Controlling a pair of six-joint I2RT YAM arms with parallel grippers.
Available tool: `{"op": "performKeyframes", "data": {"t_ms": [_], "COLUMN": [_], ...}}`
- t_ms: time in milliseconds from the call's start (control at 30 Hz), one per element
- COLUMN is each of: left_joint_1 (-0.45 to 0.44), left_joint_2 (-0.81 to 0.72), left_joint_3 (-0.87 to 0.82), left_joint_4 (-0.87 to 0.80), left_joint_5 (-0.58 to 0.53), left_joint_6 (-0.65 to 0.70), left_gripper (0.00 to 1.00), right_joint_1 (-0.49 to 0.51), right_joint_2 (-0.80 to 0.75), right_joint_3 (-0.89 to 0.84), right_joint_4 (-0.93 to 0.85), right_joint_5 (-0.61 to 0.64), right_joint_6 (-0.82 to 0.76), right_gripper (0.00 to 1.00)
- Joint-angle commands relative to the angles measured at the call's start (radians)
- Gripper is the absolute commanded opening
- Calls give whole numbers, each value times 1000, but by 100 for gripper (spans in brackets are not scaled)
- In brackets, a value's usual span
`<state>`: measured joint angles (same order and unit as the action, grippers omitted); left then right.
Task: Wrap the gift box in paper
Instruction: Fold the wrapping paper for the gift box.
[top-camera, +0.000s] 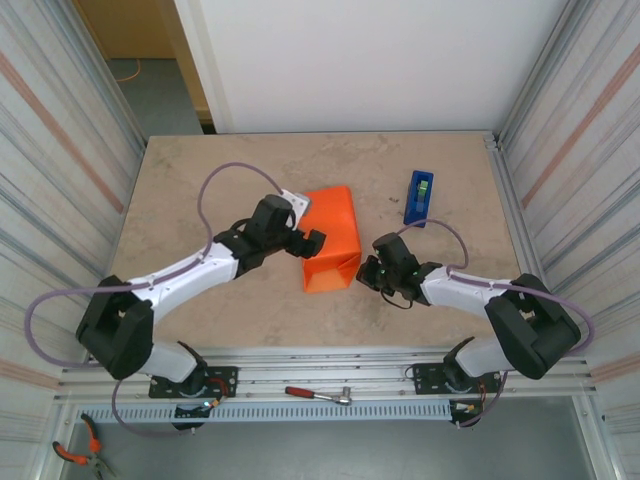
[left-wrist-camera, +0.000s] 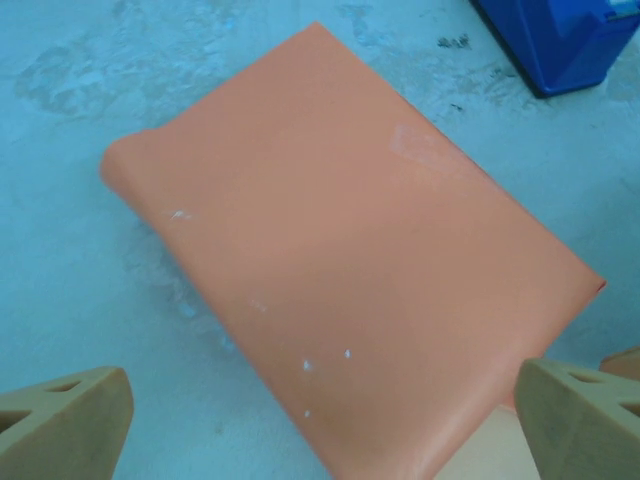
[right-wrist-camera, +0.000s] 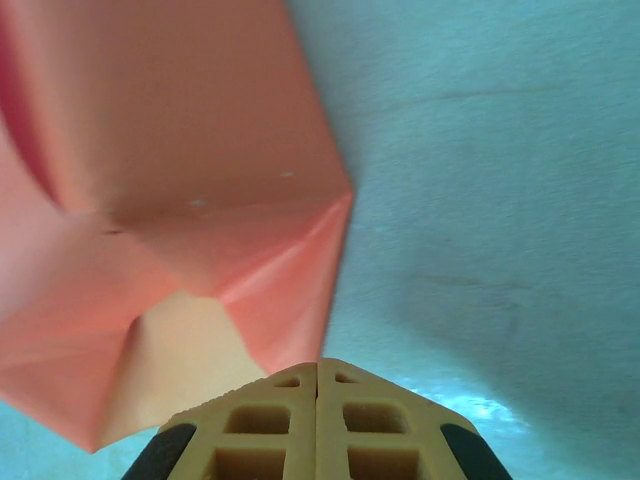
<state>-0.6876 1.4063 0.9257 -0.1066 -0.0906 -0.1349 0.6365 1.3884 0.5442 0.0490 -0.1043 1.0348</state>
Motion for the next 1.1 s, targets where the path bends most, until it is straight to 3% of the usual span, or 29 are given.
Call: {"op": "performKeyframes", "data": {"t_ms": [0, 333, 633, 1067], "left_joint_1": [5, 10, -2, -7], "left_joint_2": [-72, -218, -319, -335], "left_joint_3": [-65, -276, -426, -471], "left_joint_4": [27, 113, 201, 189], "left_joint_5": [-89, -184, -202, -207], "left_joint_6": [-102, -218, -256, -283], "left_gripper": [99, 99, 99, 99], "right_joint_1": [-11, -9, 21, 109], "right_joint_2": [-23, 30, 81, 196], "right_joint_3": [-6, 33, 68, 52], "right_joint_4": [-13, 21, 33, 91], "right_joint_5": [-16, -60, -58, -9], "right_joint_6": [-37, -48, -47, 6], "right_gripper": [0, 0, 0, 0]}}
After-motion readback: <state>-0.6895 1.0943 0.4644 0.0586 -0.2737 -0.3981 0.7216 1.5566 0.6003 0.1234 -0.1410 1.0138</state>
